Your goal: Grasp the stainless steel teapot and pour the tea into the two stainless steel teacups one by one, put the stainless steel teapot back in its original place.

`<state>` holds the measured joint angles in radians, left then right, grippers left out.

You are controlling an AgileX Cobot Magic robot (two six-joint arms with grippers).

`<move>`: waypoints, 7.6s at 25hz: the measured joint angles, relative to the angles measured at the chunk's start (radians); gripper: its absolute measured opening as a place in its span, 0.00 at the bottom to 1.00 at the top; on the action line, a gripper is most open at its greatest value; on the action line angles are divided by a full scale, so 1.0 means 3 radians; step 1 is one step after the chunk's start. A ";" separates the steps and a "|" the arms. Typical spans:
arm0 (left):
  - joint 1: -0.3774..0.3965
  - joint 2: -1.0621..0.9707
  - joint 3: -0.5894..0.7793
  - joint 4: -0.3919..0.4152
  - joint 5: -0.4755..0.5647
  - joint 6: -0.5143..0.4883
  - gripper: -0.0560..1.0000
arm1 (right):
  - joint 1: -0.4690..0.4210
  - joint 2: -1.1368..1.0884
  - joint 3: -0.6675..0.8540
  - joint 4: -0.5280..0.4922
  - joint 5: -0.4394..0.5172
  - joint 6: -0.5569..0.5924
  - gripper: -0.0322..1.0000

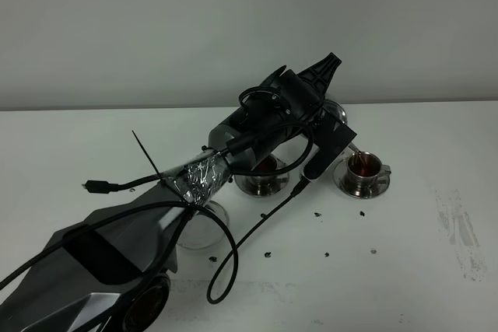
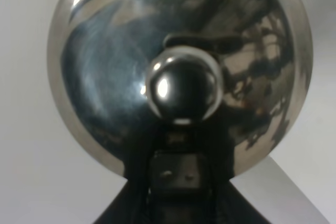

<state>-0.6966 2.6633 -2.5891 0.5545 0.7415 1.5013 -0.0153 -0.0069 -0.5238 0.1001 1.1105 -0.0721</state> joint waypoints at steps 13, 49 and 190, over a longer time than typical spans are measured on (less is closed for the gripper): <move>0.0000 0.0000 0.0000 0.0021 -0.0024 0.0089 0.27 | 0.0000 0.0000 0.0000 0.0000 0.0000 0.0000 0.45; -0.0005 0.0000 0.0000 0.0107 -0.0122 0.0160 0.27 | 0.0000 0.0000 0.0000 0.0000 0.0000 0.0000 0.45; 0.1108 -0.2485 0.4625 -0.2287 -0.0833 -0.3559 0.27 | 0.0000 0.0000 0.0000 0.0000 0.0000 0.0000 0.45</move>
<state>-0.3642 1.9179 -1.2017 -0.1316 0.4917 0.4336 -0.0153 -0.0069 -0.5238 0.1001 1.1105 -0.0721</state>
